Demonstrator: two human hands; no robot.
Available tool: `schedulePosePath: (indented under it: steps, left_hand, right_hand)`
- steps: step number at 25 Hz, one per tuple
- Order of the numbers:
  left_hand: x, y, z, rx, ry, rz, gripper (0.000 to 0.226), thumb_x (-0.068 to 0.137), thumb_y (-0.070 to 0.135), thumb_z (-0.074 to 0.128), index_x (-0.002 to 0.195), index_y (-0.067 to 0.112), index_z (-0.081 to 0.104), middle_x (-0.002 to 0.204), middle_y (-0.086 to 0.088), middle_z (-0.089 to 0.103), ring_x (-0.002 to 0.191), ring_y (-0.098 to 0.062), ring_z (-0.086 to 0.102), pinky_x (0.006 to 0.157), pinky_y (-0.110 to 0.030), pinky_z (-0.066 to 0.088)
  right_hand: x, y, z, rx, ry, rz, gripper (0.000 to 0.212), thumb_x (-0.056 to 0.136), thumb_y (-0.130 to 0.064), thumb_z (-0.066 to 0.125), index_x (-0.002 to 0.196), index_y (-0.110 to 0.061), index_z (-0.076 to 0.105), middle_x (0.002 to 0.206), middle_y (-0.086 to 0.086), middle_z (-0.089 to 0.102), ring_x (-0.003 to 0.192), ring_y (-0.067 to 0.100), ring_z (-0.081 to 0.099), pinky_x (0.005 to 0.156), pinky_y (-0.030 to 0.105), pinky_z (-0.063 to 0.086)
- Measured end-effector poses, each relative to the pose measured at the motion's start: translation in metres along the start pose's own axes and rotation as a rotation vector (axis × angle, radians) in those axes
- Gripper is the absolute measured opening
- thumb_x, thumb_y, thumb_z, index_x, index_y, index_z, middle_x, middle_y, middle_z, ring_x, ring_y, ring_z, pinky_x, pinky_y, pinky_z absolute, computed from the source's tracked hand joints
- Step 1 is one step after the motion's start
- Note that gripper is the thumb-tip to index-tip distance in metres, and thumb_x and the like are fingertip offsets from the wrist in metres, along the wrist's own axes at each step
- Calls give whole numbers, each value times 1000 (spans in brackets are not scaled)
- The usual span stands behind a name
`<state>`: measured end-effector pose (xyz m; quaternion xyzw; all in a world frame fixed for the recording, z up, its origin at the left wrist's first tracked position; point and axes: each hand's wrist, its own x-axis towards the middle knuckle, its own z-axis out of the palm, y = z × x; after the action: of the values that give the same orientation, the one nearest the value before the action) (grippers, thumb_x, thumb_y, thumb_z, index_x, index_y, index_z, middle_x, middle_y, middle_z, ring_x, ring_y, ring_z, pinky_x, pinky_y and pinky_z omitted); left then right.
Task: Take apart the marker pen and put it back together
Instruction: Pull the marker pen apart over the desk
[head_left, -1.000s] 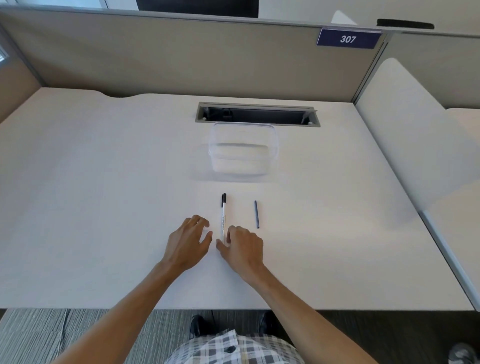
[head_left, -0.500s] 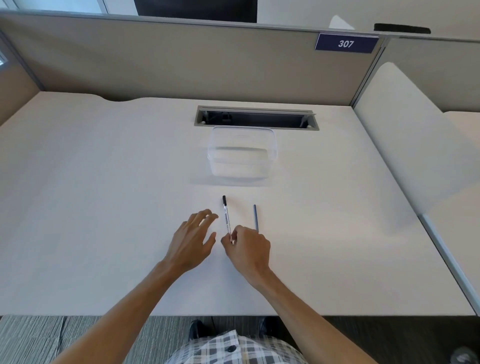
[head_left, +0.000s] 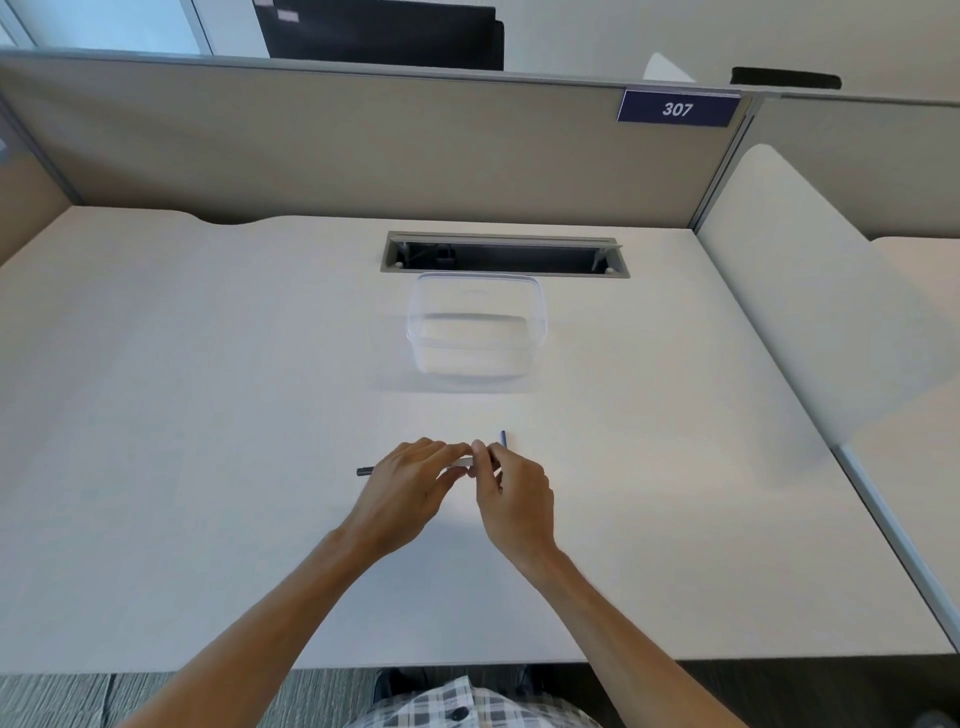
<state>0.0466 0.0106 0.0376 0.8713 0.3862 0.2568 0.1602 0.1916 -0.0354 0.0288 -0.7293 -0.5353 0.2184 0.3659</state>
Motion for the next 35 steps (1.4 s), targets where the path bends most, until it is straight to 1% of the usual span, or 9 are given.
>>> schedulePosePath:
  steps: [4,6,10,15,21,24,28,32,35]
  left_hand:
    - [7,6,-10,-1,25,30,14,93,19,60,105,15,67,79,3,64,69,-18,57,54,-38,49]
    - [10,9,-14,20,17,63,15,94,20,59,105,15,67,77,4,62,67,-16,54,51,-39,47]
    - [16,16,-21,50,24,105,15,94,21,59,105,16,68,76,4,59,66,-16,52,48,-37,46]
    - [24,25,-31,106,43,122,15,94,25,58,103,18,68,73,4,58,65,-18,54,45,-36,45]
    - [32,33,-45,176,61,151,15,94,29,59,100,17,66,70,5,60,56,-19,54,39,-30,41]
    - [36,33,-51,160,47,143,17,93,31,60,99,17,65,70,4,62,52,-24,51,40,-34,43]
    - [45,33,-65,-12,-96,86,24,96,38,53,101,19,67,68,-1,64,57,-24,49,53,-41,47]
    - [60,34,-83,-411,-305,-63,25,94,39,57,94,21,74,55,-3,46,53,-12,33,52,-30,37]
    - [70,36,-94,-561,-445,-145,22,92,39,60,86,23,73,54,5,41,52,-11,32,50,-20,32]
  right_hand:
    - [9,1,-7,297,-52,88,56,104,-42,42,65,-4,54,51,2,45,52,33,48,68,37,49]
    - [13,0,-12,407,-87,115,62,104,-42,41,65,4,55,54,8,40,52,37,40,73,31,42]
    - [19,-5,-25,468,-98,186,66,102,-51,42,44,-21,34,45,-6,31,47,17,31,51,27,29]
    - [28,-10,-31,488,-104,202,79,99,-59,40,58,7,30,56,12,32,55,23,32,55,32,29]
    - [32,-20,-38,503,-53,166,69,100,-50,48,51,-13,17,44,0,19,48,20,21,49,31,21]
    - [34,-24,-40,529,-55,108,72,103,-42,47,51,-1,20,47,9,23,49,25,21,50,39,21]
    - [35,-28,-43,552,-7,12,66,104,-37,47,52,-11,17,46,3,20,45,19,19,48,40,17]
    - [39,-35,-48,522,66,-128,63,100,-40,47,46,-23,20,41,-13,19,42,11,18,44,27,17]
    - [44,-43,-56,487,131,-279,61,101,-32,47,42,-36,32,39,-11,22,42,6,18,45,22,17]
